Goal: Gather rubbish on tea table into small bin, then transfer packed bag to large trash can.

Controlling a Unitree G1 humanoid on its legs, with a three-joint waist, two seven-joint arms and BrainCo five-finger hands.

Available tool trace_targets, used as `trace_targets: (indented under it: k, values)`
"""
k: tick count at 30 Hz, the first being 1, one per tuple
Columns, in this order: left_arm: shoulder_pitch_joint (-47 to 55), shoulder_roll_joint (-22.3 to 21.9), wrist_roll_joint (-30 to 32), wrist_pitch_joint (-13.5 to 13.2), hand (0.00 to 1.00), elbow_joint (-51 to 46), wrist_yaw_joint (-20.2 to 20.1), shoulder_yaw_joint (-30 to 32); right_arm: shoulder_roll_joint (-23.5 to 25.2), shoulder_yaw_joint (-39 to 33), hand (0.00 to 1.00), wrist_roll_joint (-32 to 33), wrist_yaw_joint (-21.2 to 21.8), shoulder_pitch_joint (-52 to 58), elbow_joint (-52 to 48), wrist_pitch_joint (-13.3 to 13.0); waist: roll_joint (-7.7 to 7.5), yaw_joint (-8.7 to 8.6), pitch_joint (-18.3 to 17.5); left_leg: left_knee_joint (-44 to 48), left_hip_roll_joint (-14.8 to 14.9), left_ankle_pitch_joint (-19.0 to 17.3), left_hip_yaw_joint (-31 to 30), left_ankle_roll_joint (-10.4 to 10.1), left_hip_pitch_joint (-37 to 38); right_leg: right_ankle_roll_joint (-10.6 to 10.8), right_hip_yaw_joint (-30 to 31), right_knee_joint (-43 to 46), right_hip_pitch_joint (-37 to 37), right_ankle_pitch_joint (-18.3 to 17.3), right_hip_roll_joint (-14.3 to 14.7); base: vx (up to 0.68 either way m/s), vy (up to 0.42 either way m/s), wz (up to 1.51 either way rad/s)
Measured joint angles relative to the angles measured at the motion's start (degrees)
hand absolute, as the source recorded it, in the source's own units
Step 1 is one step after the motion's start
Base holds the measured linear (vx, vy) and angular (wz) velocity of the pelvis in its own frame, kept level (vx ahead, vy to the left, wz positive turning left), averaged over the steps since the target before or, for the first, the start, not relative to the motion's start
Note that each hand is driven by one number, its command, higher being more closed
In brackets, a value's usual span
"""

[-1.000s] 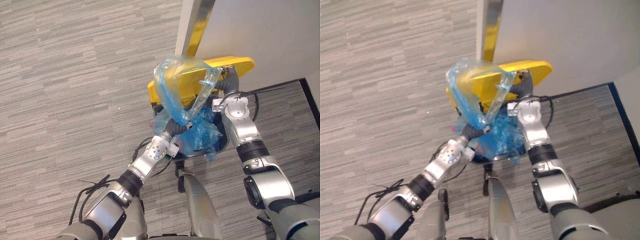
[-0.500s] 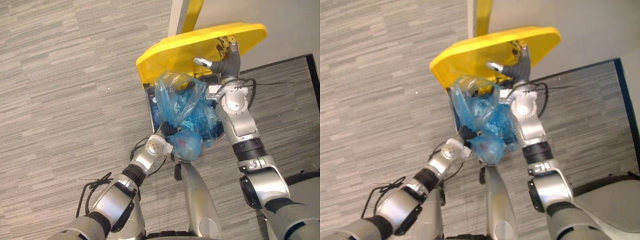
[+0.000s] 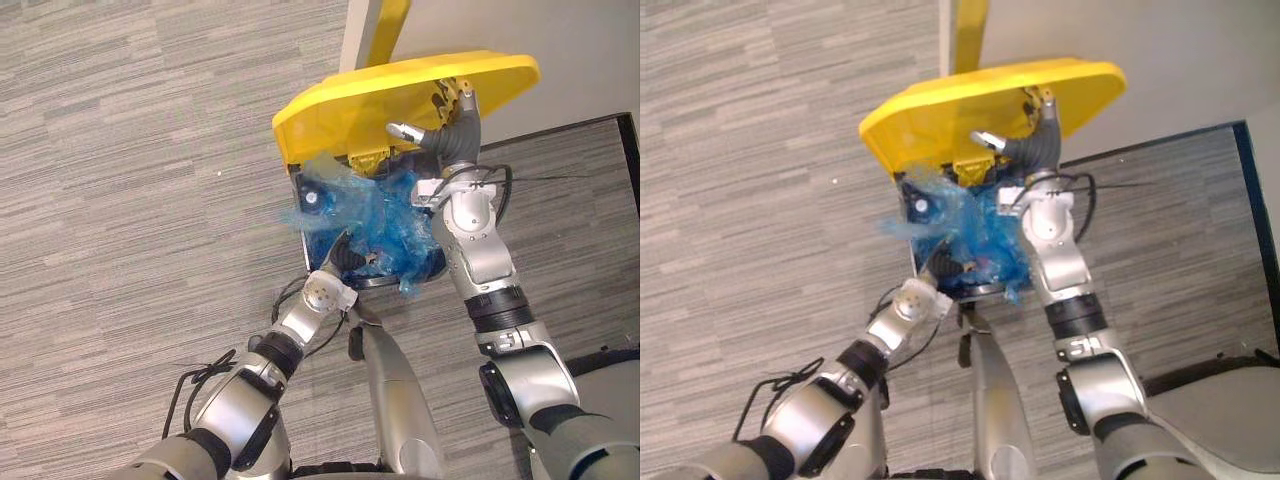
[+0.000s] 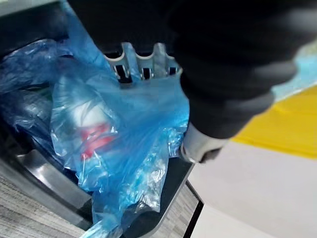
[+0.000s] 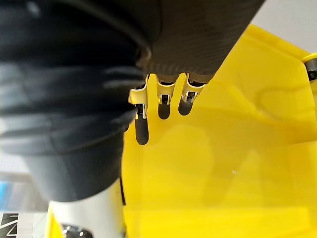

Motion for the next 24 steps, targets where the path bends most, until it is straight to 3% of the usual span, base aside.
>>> trace_targets:
  k: [8,13,19,24]
  values:
    - [3.2,2.8,0.0,0.0,0.00,-3.5,-0.1,0.0,1.8,0.0,0.00,-3.4,1.3,2.8,5.6,0.0,-0.11,0.27,-1.3,-6.0,-0.5,3.4,-1.3,-0.3,5.1,-0.4,-1.9,-2.8,4.8,-0.3,-0.6,0.01,-0.028,0.14]
    - [14.2,7.2,-0.1,-0.5,0.00,-10.3,-0.5,2.4,2.0,0.0,0.00,-6.7,3.4,10.0,10.3,0.0,-0.03,0.64,-4.9,-11.0,-1.1,5.1,-1.7,1.0,10.1,0.2,-2.4,-5.9,9.6,0.2,-0.9,0.04,0.020,0.09]
    - [25.5,10.3,-0.9,-0.8,0.00,-14.4,-3.0,6.6,3.7,-0.4,0.00,-8.9,5.5,18.4,12.5,0.1,0.06,0.84,-7.0,-11.5,-1.7,5.3,-1.7,0.9,14.5,0.3,-2.8,-6.1,14.2,0.2,-1.5,0.08,0.055,0.06]
    - [36.2,11.5,-3.5,-1.6,0.00,-12.9,-6.4,13.3,6.7,-2.6,0.00,-11.3,7.9,27.2,14.7,0.7,0.04,1.30,-8.7,-9.1,-3.5,3.7,-1.7,3.4,18.4,1.4,-2.3,-5.6,19.5,-0.5,-3.4,0.01,0.070,0.06]
